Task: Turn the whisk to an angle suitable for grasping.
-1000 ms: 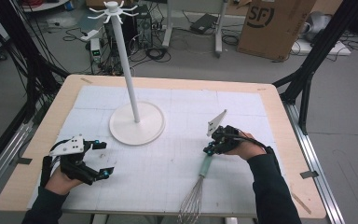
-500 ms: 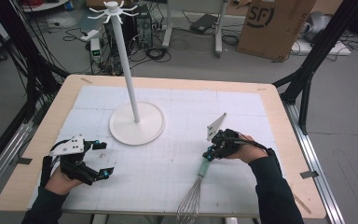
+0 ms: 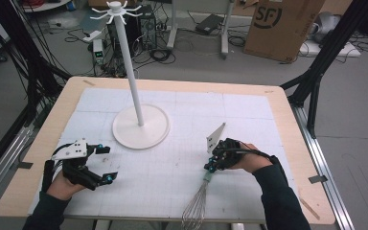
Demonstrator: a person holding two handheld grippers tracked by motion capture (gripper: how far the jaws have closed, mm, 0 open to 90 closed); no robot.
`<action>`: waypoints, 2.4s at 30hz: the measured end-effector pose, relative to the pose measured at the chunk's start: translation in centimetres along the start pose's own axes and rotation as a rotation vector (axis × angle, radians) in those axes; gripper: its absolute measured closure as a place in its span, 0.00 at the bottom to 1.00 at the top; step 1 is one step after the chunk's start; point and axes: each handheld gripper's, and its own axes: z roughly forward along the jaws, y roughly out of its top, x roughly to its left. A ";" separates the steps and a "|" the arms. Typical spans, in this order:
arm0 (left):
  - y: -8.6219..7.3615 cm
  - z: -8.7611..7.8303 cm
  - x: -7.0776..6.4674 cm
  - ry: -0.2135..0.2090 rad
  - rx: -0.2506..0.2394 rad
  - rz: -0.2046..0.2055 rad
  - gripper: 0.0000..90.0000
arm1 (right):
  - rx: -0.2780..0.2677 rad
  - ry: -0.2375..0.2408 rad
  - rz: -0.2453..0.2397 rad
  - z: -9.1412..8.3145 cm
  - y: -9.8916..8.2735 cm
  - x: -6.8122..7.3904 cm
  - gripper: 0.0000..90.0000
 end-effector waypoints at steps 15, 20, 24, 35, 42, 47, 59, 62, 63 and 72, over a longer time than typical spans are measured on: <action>0.1 -0.1 0.0 -0.005 -0.001 0.002 0.02 | 0.043 0.059 0.010 0.2 -0.2 0.3 1.00; 0.0 0.0 0.0 -0.005 0.002 0.002 0.02 | 0.052 0.055 0.009 0.8 0.2 0.1 1.00; 0.0 0.0 0.0 -0.005 -0.001 -0.001 0.02 | 0.051 0.046 -0.001 1.4 0.5 -0.2 1.00; 0.0 -0.1 0.0 -0.004 -0.004 0.000 0.02 | 0.019 0.031 0.001 1.9 1.5 -0.9 1.00; 0.0 -0.1 0.0 -0.006 -0.005 -0.001 0.02 | 0.005 0.013 0.000 2.2 2.0 -1.4 1.00; 0.0 -0.1 0.0 -0.007 -0.007 -0.003 0.02 | -0.019 0.005 0.000 2.4 2.3 -1.7 1.00; 0.0 -0.2 0.1 -0.004 -0.007 0.000 0.02 | 0.007 0.010 -0.023 2.5 3.9 -2.1 1.00; 0.0 -0.1 0.1 -0.006 -0.005 -0.001 0.02 | 0.009 0.005 -0.038 2.6 4.4 -2.3 1.00; 0.0 -0.1 0.1 -0.006 -0.005 -0.001 0.02 | 0.014 0.006 -0.036 2.6 4.5 -2.4 1.00; 0.0 -0.2 0.1 -0.007 -0.009 -0.002 0.02 | 0.034 0.009 -0.039 3.5 5.4 -2.9 0.99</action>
